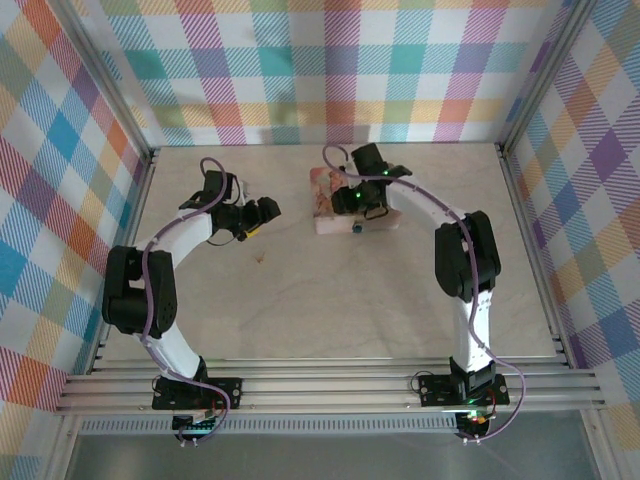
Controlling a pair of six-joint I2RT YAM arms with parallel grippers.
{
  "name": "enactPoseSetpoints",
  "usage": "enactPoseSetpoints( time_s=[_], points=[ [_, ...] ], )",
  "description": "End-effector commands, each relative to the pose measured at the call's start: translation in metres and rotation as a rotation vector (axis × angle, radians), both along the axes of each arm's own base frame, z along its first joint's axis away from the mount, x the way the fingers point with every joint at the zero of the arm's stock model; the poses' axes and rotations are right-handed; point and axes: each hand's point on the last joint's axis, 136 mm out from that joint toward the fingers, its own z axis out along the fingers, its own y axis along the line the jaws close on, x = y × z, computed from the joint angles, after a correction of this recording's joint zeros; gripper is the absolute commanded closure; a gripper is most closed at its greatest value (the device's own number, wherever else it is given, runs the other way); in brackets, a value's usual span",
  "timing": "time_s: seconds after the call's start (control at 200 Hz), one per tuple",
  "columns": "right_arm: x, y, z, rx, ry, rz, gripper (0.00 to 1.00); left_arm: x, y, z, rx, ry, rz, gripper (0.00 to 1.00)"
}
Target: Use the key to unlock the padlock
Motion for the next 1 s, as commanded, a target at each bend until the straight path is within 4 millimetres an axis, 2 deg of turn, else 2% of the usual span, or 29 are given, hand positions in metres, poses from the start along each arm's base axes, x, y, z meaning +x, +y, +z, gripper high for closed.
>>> enactPoseSetpoints(
  time_s=[0.0,0.07,0.17,0.305,0.325,0.405,0.565,0.76,0.875,0.995],
  points=[
    [-0.059,0.025,-0.024,0.057,0.233,-0.018,0.49,0.007,-0.012,0.008,-0.044,-0.008,-0.011,0.21],
    [-0.066,0.032,-0.013,0.078,0.244,-0.024,0.47,0.006,-0.014,0.007,-0.051,-0.001,-0.014,0.22],
    [-0.065,0.033,0.009,0.095,0.226,-0.048,0.45,0.005,-0.016,0.009,-0.059,0.000,-0.020,0.24],
    [-0.053,0.020,0.044,0.080,0.142,-0.094,0.41,0.003,-0.019,0.010,-0.070,0.002,-0.031,0.27],
    [-0.051,0.017,0.048,0.082,0.132,-0.102,0.41,0.009,-0.020,0.015,-0.078,-0.030,-0.034,0.28],
    [-0.044,0.001,0.058,0.085,0.118,-0.156,0.38,0.010,-0.024,0.015,-0.093,-0.032,-0.040,0.31],
    [-0.037,-0.048,0.052,0.077,0.154,-0.294,0.33,0.014,-0.040,0.015,-0.131,-0.029,-0.058,0.35],
    [-0.035,-0.104,0.036,0.066,0.218,-0.415,0.29,0.017,-0.069,0.009,-0.144,-0.011,-0.109,0.39],
    [-0.034,-0.123,0.026,0.069,0.251,-0.448,0.29,0.017,-0.089,0.007,-0.149,0.001,-0.138,0.42],
    [-0.038,-0.128,0.013,0.065,0.284,-0.446,0.28,0.020,-0.110,0.005,-0.147,0.006,-0.169,0.43]
  ],
)
